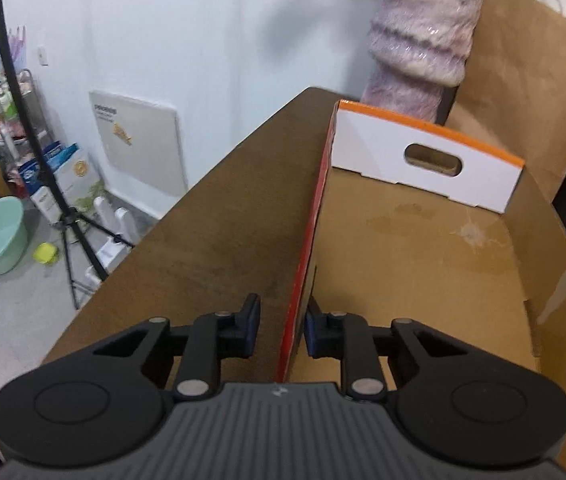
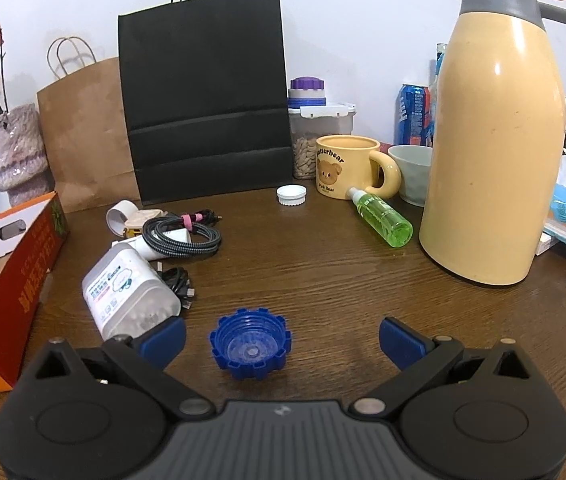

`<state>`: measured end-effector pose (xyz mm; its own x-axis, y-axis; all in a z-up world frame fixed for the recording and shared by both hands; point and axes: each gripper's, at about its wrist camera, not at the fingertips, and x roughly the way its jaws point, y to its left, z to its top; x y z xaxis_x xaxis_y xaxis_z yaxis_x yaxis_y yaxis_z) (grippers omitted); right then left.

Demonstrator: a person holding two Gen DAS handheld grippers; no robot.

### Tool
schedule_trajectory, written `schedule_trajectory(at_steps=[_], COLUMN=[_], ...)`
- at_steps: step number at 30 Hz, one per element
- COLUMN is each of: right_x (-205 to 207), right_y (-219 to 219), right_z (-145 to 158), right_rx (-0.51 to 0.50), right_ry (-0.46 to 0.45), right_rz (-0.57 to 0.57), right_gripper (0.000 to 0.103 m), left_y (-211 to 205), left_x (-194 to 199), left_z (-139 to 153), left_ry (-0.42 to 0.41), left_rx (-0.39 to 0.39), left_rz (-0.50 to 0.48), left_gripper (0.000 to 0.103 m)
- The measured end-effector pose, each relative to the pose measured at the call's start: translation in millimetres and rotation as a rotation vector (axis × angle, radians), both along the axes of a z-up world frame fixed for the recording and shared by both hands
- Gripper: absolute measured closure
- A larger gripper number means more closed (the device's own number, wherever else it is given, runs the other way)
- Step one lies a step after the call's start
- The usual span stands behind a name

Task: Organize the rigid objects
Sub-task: 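Close the right gripper on the blue bottle cap and lift it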

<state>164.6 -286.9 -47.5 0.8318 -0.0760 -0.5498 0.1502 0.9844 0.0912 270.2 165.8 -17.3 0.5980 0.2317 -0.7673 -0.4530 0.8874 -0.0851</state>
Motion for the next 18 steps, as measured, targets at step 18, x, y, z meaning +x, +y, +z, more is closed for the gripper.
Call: schedule_trajectory(at_steps=[18], right_x=[14.3], right_y=[0.3], right_z=[-13.8], right_rx=[-0.015], right_ry=[0.034], right_rz=[0.017], right_gripper=[0.001], left_y=[1.8], left_x=[1.5], left_z=[-8.7], left_ry=[-0.026], left_rx=[-0.002], left_rz=[-0.038], left_gripper=[0.085])
